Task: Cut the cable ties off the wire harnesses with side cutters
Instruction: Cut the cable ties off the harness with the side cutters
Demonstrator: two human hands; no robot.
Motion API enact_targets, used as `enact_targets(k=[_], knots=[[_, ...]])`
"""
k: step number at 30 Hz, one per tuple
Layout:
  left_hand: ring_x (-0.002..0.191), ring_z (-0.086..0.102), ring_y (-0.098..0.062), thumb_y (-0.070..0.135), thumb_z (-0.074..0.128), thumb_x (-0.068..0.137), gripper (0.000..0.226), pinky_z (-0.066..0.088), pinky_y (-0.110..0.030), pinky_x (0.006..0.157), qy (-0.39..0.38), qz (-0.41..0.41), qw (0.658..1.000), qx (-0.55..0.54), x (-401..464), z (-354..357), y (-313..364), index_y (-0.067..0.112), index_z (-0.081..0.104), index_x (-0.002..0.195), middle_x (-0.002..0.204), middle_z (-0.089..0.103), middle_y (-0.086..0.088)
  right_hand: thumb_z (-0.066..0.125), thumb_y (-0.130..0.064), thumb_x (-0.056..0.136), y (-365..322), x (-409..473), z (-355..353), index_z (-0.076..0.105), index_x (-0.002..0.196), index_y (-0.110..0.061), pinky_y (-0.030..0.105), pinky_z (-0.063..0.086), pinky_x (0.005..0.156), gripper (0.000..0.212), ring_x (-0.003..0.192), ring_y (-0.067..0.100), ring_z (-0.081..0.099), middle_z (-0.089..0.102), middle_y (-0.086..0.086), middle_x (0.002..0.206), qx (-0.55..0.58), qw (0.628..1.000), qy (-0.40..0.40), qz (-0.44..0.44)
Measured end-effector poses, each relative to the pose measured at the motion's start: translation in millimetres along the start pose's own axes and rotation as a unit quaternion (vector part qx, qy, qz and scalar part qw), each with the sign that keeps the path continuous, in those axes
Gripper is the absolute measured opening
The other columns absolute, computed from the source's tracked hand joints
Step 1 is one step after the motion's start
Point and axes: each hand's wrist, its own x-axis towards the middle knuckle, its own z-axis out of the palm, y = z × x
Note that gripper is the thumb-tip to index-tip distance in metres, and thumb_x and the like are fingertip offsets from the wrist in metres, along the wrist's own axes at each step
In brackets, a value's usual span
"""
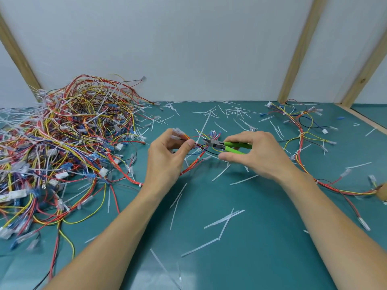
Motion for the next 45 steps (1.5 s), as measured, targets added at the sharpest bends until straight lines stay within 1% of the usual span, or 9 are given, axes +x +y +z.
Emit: enact_targets(k=[4,6,12,14,20,28,33,41,45], knots=[[0.081,0.074,-0.024,0.014,0.076,0.089,0.009,0.057,-0.035,0.077,-0.012,-0.003,1.000,0.007,-1,-1,1,0.014,0.068,0.085,0.081,0.075,-0.006,0.086,-0.055,0.071,-2,0,1,0.080,0.102,-0.033,0.036,0.053,0.097,0.039,0.093,0.000,0.068,0.073,-0.021,0.093,-0.006,1.000,0.009,-0.010],[0.082,0.074,-0.028,0.010,0.075,0.089,0.009,0.058,-0.037,0.079,-0.018,-0.005,1.000,-0.001,-1,0,1,0.013,0.067,0.085,0.082,0.075,-0.011,0.086,-0.056,0.071,-2,0,1,0.080,0.102,-0.033,0.035,0.053,0.097,0.039,0.092,-0.001,0.067,0.073,-0.022,0.092,-0.011,1.000,0.008,-0.009],[0.082,0.073,-0.024,0.005,0.073,0.089,0.013,0.055,-0.041,0.081,-0.025,-0.004,1.000,0.015,-1,1,1,0.014,0.065,0.085,0.082,0.074,-0.011,0.086,-0.057,0.070,0,0,0,0.080,0.103,-0.033,0.034,0.054,0.096,0.041,0.091,-0.002,0.067,0.073,-0.023,0.092,-0.018,1.000,0.005,-0.006],[0.082,0.072,-0.023,0.004,0.073,0.089,0.013,0.054,-0.040,0.079,-0.026,0.003,0.999,0.024,-2,1,1,0.013,0.065,0.085,0.083,0.074,-0.010,0.086,-0.056,0.071,0,0,0,0.080,0.102,-0.032,0.034,0.054,0.096,0.040,0.091,-0.002,0.067,0.073,-0.023,0.091,-0.017,1.000,0.005,-0.007],[0.076,0.067,-0.008,0.004,0.074,0.088,0.013,0.047,-0.023,0.067,-0.031,0.041,0.996,0.074,-4,3,0,0.011,0.064,0.084,0.081,0.069,0.003,0.086,-0.055,0.072,-3,-1,2,0.080,0.102,-0.033,0.033,0.054,0.091,0.039,0.087,-0.001,0.067,0.073,-0.023,0.088,-0.016,1.000,0.002,-0.013],[0.077,0.068,-0.006,0.005,0.075,0.087,0.011,0.049,-0.030,0.070,-0.024,0.049,0.993,0.100,-4,3,0,0.012,0.066,0.085,0.079,0.070,0.007,0.085,-0.063,0.068,0,-1,4,0.078,0.089,-0.040,0.040,0.055,0.078,0.031,0.081,0.016,0.067,0.076,-0.012,0.081,-0.021,1.000,0.009,0.000],[0.076,0.068,-0.008,0.004,0.075,0.087,0.011,0.050,-0.028,0.070,-0.021,0.049,0.994,0.097,-4,3,1,0.010,0.066,0.085,0.079,0.071,0.003,0.084,-0.064,0.069,2,0,6,0.072,0.083,-0.047,0.036,0.055,0.077,0.025,0.078,0.010,0.065,0.074,-0.016,0.080,-0.020,1.000,0.004,-0.001],[0.079,0.072,-0.017,0.002,0.073,0.088,0.011,0.053,-0.037,0.074,-0.023,0.034,0.996,0.080,-4,3,1,0.009,0.065,0.086,0.079,0.072,-0.002,0.080,-0.069,0.069,2,0,11,0.071,0.084,-0.048,0.036,0.056,0.077,0.027,0.077,0.007,0.064,0.072,-0.021,0.079,-0.020,1.000,-0.015,-0.001],[0.078,0.072,-0.017,0.000,0.072,0.088,0.013,0.054,-0.036,0.075,-0.021,0.031,0.997,0.066,-4,2,1,0.011,0.065,0.085,0.078,0.072,-0.003,0.081,-0.065,0.072,3,-1,11,0.074,0.078,-0.045,0.030,0.048,0.065,0.022,0.065,0.005,0.055,0.068,-0.019,0.069,-0.005,1.000,-0.012,0.001]])
